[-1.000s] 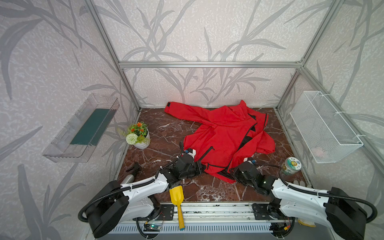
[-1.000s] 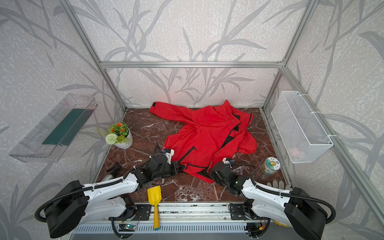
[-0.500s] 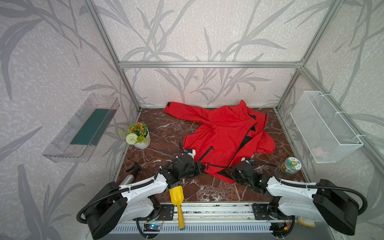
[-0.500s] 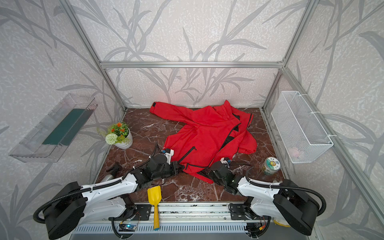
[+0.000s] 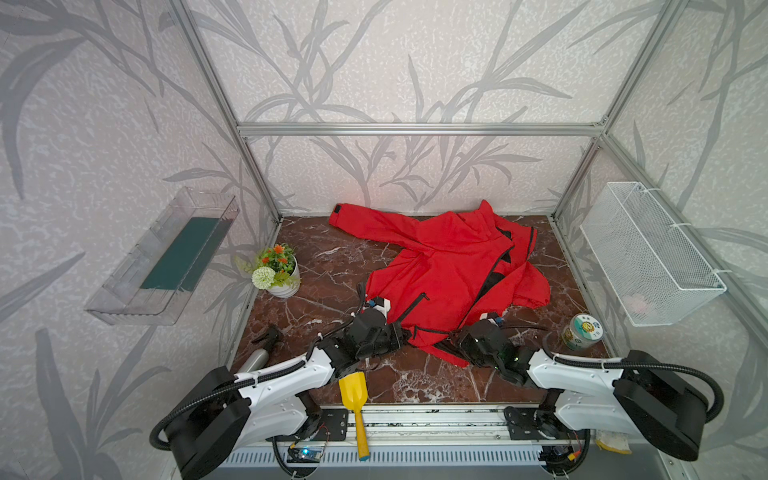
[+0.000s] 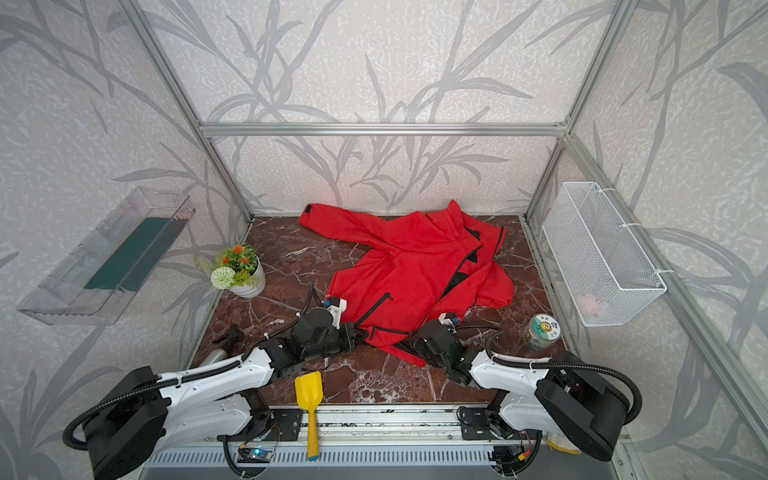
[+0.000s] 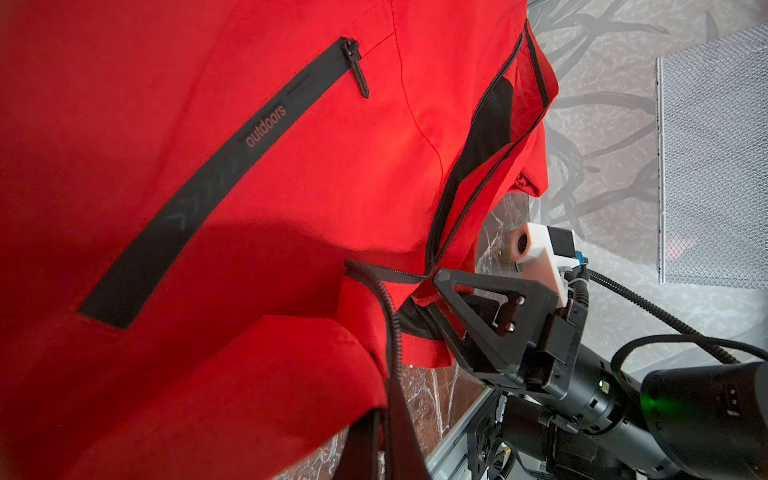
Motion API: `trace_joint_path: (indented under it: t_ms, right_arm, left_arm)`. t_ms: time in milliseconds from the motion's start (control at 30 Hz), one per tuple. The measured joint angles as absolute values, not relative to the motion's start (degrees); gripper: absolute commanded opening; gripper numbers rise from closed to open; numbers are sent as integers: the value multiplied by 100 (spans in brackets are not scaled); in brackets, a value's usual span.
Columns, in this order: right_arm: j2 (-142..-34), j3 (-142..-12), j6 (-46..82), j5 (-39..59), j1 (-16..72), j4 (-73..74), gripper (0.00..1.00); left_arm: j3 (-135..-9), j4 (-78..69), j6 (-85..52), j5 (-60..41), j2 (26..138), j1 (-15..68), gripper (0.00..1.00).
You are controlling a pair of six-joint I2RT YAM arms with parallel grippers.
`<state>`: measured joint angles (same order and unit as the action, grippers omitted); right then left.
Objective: Zip up the jacket
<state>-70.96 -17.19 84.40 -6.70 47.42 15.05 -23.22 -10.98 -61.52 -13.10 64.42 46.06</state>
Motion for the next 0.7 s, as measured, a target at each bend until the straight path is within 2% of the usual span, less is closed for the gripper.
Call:
trace_joint_path:
  t_ms: [567,700]
  right_arm:
    - [-7161,-1791,8477,-550,4582,1431,2]
    - [-6853,-1789,8385,-541,4532,1321,0]
  left_arm:
    - [-2322,-1039,-6147,-1286,6333,4606,0]
    - [-2322,-1007,-6145,-1286,6333,4606,0]
